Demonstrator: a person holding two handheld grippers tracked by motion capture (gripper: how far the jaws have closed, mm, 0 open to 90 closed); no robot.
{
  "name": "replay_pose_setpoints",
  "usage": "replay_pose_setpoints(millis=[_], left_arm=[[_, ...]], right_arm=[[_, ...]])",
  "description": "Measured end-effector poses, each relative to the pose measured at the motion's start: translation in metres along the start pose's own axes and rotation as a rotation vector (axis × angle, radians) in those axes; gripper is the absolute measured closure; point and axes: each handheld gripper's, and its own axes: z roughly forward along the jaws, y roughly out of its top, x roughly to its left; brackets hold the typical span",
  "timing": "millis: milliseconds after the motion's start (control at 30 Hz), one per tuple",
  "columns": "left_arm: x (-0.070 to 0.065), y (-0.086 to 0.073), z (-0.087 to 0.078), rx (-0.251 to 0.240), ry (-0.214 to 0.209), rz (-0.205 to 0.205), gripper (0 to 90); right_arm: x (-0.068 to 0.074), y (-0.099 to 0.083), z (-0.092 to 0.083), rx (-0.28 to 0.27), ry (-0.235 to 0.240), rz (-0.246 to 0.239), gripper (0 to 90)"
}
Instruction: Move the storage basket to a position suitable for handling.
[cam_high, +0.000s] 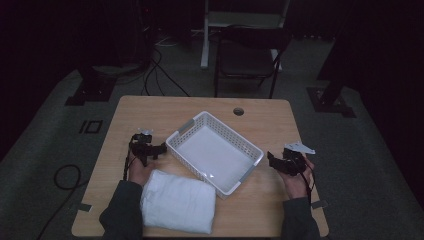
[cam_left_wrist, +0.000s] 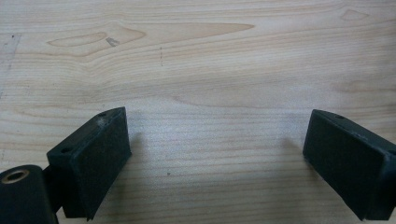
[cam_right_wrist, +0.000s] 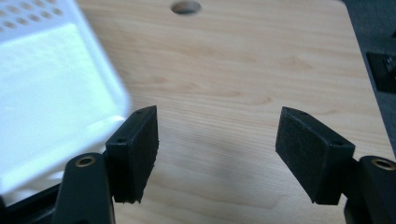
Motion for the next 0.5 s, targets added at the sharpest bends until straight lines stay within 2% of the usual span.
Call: replay_pose_setpoints(millis=[67, 233, 400, 500], left_arm=[[0.000, 0.000, 0.000, 0.000, 0.000, 0.000, 6.8], [0.000, 0.000, 0.000, 0.001, 0.000, 0.001, 6.8], [0.000, 0.003, 0.003, 0.006, -0.010, 0.011, 5.0], [0.000, 0.004, 0.004, 0.010, -0.013, 0.014, 2.2]], right_arm=[[0.007, 0.003, -0.009, -0.021, 0.032, 0.005, 29.1], [0.032, 0.007, -0.025, -0.041, 0.084, -0.024, 23.5], [0.059, 0.001, -0.031, -0.025, 0.116, -0.054, 16.2], [0.069, -0.004, -0.031, -0.013, 0.145, -0.049, 15.2]])
